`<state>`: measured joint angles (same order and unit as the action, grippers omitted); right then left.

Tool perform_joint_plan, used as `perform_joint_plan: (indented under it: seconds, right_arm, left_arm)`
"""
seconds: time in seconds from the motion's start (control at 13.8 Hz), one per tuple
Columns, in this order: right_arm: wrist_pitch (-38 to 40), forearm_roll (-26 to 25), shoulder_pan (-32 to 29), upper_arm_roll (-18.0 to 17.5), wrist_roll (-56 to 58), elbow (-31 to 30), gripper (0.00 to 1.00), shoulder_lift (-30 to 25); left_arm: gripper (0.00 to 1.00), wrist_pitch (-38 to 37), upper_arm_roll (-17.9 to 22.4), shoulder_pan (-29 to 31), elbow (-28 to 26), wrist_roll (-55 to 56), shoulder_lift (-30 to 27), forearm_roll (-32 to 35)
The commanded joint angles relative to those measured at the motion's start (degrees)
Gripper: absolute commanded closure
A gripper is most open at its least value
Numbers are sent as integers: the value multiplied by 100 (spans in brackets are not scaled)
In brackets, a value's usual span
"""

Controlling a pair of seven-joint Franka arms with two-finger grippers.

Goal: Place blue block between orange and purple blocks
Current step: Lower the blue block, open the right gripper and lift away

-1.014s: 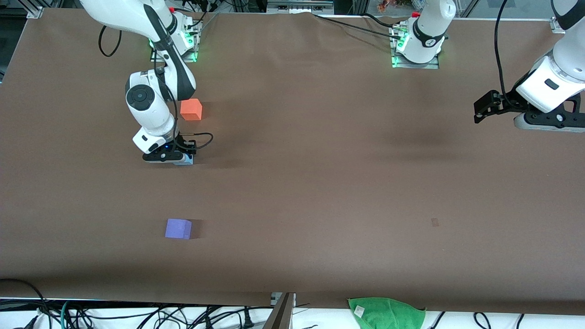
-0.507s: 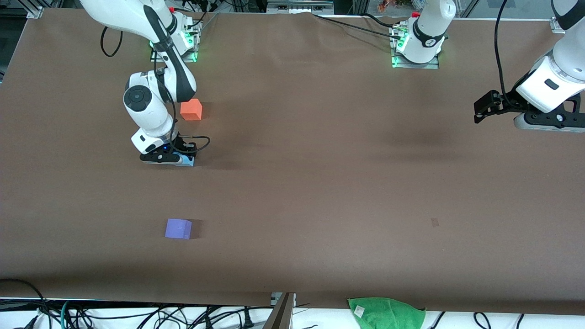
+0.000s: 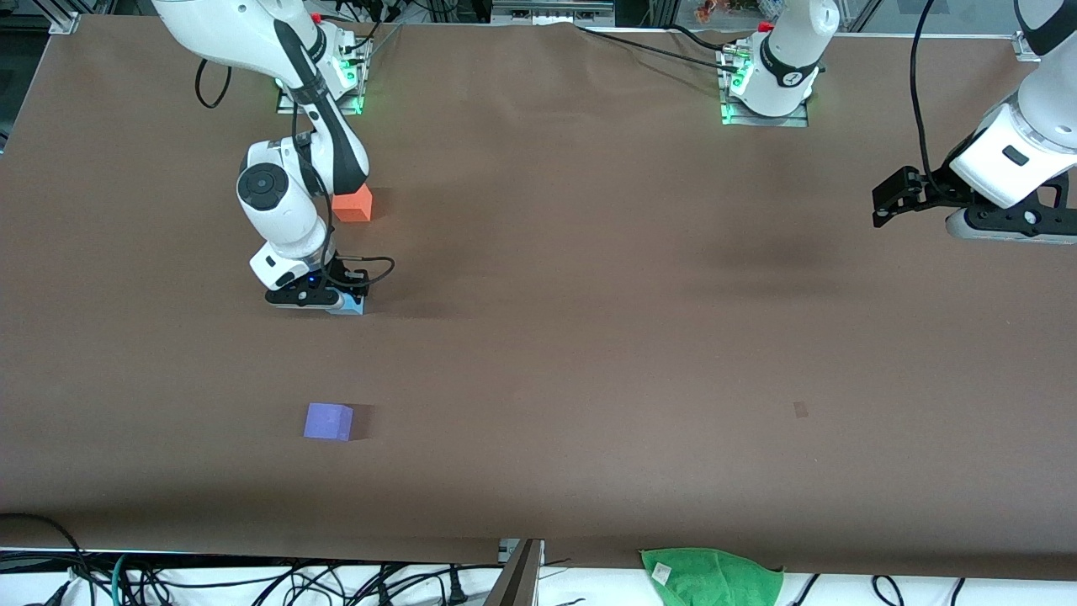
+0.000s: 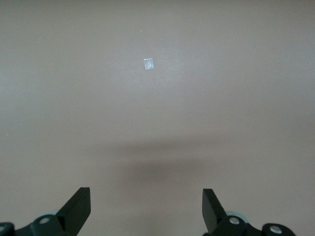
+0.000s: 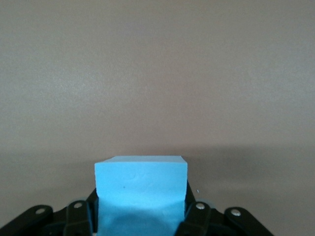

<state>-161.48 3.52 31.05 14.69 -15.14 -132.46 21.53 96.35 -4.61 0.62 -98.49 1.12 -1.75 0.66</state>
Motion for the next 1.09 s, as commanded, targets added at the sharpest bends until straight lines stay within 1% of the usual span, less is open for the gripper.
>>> perform_joint_plan:
  seconds: [0.0,0.07,0.14,0.22,0.29,0.36,0.43,0.51,0.8,1.01]
  right_arm:
    - [-77,105,6,-28,2,115,80,150]
    - [-77,105,6,-28,37,123,73,150]
    - [-68,105,-11,-28,55,132,56,159]
    - [-59,140,-20,-19,38,150,14,159]
    - [-68,149,-55,-10,55,193,0,159]
    - [19,140,-107,-10,73,324,0,159]
    - [290,140,-99,-19,64,465,0,141]
    - [727,149,-82,-19,55,710,0,124]
    - [3011,97,-90,16,108,2036,0,-183]
    - [4349,52,-90,165,606,2951,0,-543]
  left_arm:
    - [0,-134,13,-27,181,-102,87,4]
    - [0,-143,21,-10,173,-190,78,13]
    - [0,-178,21,-9,173,-269,78,48]
    - [0,-161,13,-27,190,-218,96,48]
    - [0,-152,4,-53,251,-191,113,48]
    - [0,-178,-5,-71,278,-191,131,48]
    - [0,-187,-22,-71,278,-182,131,48]
    - [0,-187,-23,-71,287,-173,148,39]
    - [0,-170,-40,-71,296,-165,148,48]
    - [0,-170,-40,-71,313,-147,166,48]
